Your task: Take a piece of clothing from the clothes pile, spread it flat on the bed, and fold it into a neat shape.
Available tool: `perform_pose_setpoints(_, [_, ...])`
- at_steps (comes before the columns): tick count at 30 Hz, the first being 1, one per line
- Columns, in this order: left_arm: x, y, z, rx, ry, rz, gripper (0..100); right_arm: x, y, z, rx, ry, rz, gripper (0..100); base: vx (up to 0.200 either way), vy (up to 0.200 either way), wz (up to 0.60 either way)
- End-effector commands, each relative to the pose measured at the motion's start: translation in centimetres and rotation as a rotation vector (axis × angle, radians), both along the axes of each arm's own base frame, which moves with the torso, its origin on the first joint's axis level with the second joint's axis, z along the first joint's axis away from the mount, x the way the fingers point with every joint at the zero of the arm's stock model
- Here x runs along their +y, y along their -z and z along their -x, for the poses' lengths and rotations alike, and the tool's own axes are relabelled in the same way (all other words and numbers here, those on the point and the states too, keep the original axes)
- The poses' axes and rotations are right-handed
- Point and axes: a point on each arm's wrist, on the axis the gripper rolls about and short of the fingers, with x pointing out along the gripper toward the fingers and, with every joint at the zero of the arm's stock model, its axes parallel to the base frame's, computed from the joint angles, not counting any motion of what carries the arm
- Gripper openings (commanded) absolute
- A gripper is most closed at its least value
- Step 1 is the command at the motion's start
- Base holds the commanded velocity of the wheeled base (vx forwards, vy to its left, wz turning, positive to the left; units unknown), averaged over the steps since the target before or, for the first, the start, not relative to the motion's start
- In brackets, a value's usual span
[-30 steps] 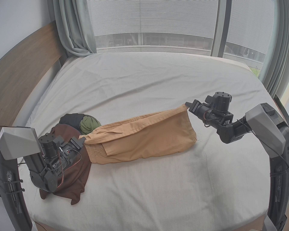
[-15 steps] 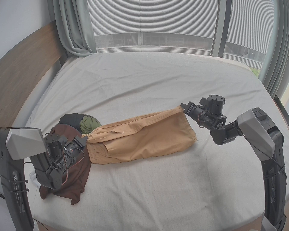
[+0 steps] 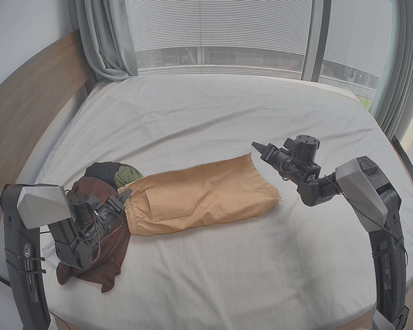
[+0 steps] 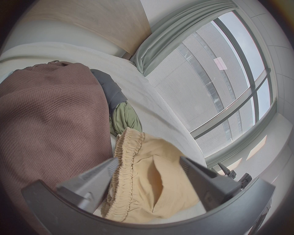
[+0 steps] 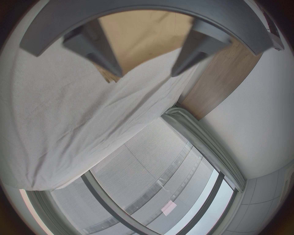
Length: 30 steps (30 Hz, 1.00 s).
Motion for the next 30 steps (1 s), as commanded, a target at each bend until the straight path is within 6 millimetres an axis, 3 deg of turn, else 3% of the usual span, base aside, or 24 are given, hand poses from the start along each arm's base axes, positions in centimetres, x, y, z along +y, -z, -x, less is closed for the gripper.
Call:
perform_pose_setpoints(1, [0.7, 0.0, -0.5, -0.013, -0.035, 0.012, 100, 0.0, 0.4, -0.7, -0.018, 0.04, -0.006, 100, 0.0, 0.0, 0.0])
perform_pose_setpoints(6, [0.7, -0.5, -0.4, -0.021, -0.065, 0.006, 100, -0.1, 0.5, -0.1, 0.006, 0.043, 0.0, 100, 0.0, 0.0, 0.0])
perform_pose_setpoints(16, [-0.5, -7.3, 3.1, -0.137, 0.047, 0.027, 100, 0.8, -0.7, 4.2, 0.085, 0.002, 0.025, 100, 0.0, 0.0, 0.0])
perform_pose_setpoints(21, [-0.3, -10.8, 6.5, -0.195, 0.219, 0.038, 100, 0.9, -1.1, 8.3, 0.129, -0.032, 0.042, 100, 0.0, 0.0, 0.0])
perform_pose_setpoints(24, [-0.3, -11.3, 7.0, -0.205, 0.239, 0.028, 100, 0.4, -0.9, 9.5, 0.128, -0.035, 0.045, 100, 0.0, 0.0, 0.0])
perform_pose_setpoints(25, [-0.2, -11.5, 7.5, -0.21, 0.246, -0.018, 100, -0.3, -0.2, 11.3, 0.142, -0.066, 0.046, 100, 0.0, 0.0, 0.0])
perform_pose_setpoints(28, [-0.2, -11.0, 7.8, -0.206, 0.253, -0.097, 100, -1.0, 0.6, 12.5, 0.154, -0.101, 0.045, 100, 0.0, 0.0, 0.0])
perform_pose_setpoints(30, [-0.3, -9.8, 7.9, -0.214, 0.267, -0.246, 100, -1.8, 1.5, 13.3, 0.138, -0.11, 0.034, 100, 0.0, 0.0, 0.0])
